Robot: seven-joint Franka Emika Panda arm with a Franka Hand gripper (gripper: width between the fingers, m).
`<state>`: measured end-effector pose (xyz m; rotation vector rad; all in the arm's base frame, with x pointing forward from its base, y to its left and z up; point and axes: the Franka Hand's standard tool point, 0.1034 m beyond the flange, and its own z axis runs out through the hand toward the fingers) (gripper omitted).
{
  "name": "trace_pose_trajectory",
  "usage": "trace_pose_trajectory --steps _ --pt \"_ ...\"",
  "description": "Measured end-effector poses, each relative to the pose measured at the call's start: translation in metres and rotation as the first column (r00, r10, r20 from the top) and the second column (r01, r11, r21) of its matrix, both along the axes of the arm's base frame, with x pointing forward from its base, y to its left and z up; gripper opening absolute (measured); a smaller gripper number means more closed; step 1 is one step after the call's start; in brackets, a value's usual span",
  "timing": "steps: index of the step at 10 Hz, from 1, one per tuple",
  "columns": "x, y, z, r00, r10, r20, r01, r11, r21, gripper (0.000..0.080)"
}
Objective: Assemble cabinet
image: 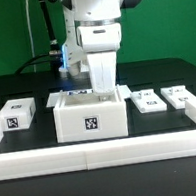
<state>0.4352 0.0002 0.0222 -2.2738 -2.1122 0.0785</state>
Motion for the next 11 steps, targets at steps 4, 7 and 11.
trace_pose_trajectory --steps 4,7,11 --pt "0.031 -0.001 0.002 0.999 0.04 0.032 -0.04 0.999 0.003 0.0038" --pt "0.053 0.022 0.0 0.997 0.047 0.056 -0.048 0.999 0.018 0.0038" --pt "0.072 0.061 -0.001 0.991 0.106 0.084 -0.108 0.994 0.015 0.0038"
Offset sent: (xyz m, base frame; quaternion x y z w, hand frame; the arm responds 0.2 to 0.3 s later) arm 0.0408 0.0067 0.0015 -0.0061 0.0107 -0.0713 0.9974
